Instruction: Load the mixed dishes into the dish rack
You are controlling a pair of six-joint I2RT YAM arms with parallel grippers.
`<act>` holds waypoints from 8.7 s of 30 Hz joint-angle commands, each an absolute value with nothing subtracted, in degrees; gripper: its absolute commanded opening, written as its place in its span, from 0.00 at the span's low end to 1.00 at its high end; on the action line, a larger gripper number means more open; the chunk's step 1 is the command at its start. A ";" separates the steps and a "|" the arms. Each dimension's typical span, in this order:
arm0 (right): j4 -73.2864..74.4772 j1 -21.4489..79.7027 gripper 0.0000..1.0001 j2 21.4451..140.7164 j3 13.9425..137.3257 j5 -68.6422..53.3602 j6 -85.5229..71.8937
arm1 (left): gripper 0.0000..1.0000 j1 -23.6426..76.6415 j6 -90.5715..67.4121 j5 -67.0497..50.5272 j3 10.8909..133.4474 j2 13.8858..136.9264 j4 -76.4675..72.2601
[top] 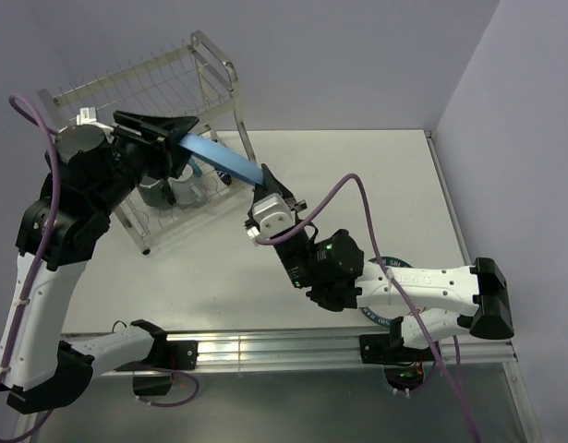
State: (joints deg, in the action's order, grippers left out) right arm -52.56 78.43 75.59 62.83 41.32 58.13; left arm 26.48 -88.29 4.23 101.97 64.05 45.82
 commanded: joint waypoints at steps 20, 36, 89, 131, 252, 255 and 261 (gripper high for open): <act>-43.72 77.08 1.00 61.91 68.12 59.14 53.29 | 0.00 14.95 -65.51 -6.51 108.34 69.40 18.70; -9.85 76.99 1.00 43.94 63.19 68.47 32.44 | 0.00 13.54 -35.25 15.90 120.06 78.05 16.62; -7.21 74.09 1.00 37.09 53.35 71.81 25.66 | 0.00 7.56 -40.51 11.78 113.57 95.89 12.22; 52.30 21.80 1.00 54.05 47.83 6.34 -58.35 | 0.98 7.99 -53.97 -18.76 90.45 59.94 33.03; 32.79 19.86 0.89 52.91 58.10 -17.66 -17.14 | 0.00 31.12 -20.40 -25.65 86.30 84.04 49.12; 29.89 19.86 0.88 54.05 57.22 -22.84 -16.44 | 0.00 29.54 -19.78 -28.03 85.35 80.96 51.59; 19.26 19.86 0.81 58.70 54.50 -38.90 -19.77 | 0.00 26.02 -21.53 -36.20 80.87 73.93 49.67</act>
